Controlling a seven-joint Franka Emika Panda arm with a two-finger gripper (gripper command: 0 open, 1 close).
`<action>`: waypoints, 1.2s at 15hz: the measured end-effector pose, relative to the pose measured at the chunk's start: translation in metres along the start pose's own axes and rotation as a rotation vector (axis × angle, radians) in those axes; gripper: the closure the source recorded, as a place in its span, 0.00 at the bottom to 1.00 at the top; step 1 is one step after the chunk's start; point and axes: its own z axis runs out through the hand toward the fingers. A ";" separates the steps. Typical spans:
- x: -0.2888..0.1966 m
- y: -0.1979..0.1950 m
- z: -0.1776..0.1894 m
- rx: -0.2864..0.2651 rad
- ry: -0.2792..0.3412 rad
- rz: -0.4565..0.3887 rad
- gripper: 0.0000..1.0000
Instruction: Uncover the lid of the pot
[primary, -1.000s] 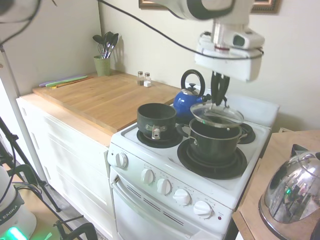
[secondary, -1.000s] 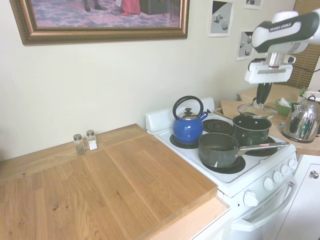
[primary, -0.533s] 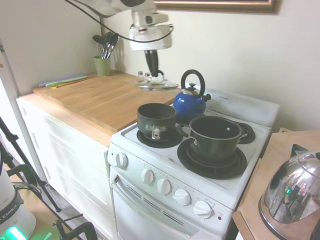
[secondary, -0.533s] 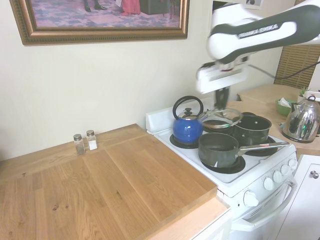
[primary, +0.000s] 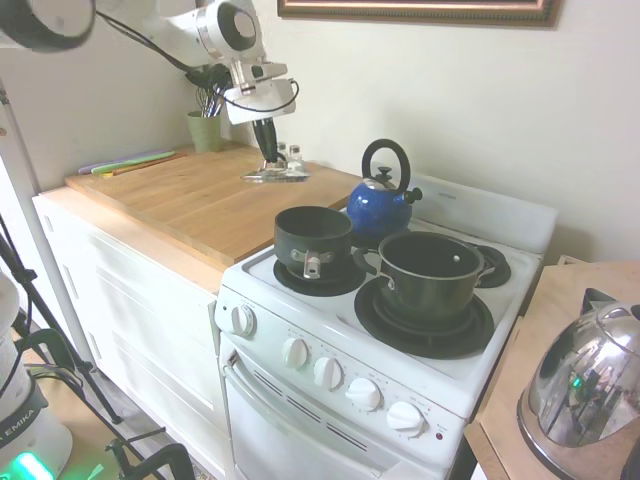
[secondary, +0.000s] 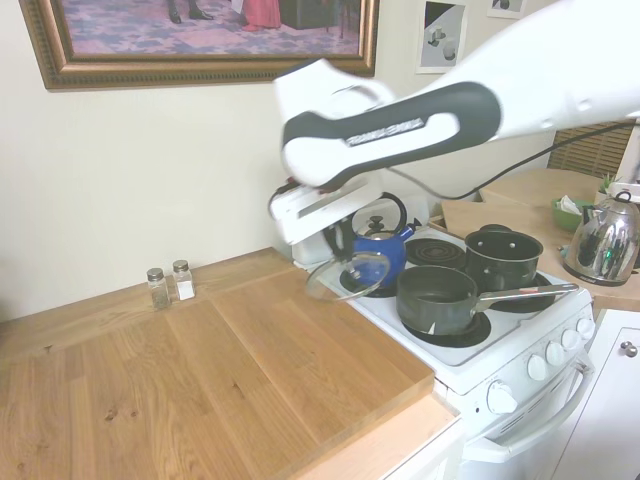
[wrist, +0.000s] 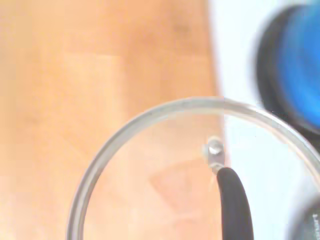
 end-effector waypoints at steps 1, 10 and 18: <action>-0.005 -0.016 0.009 -0.011 -0.006 -0.011 1.00; 0.007 -0.057 0.074 -0.076 -0.054 -0.032 0.00; 0.023 -0.046 0.078 -0.049 -0.149 -0.086 0.00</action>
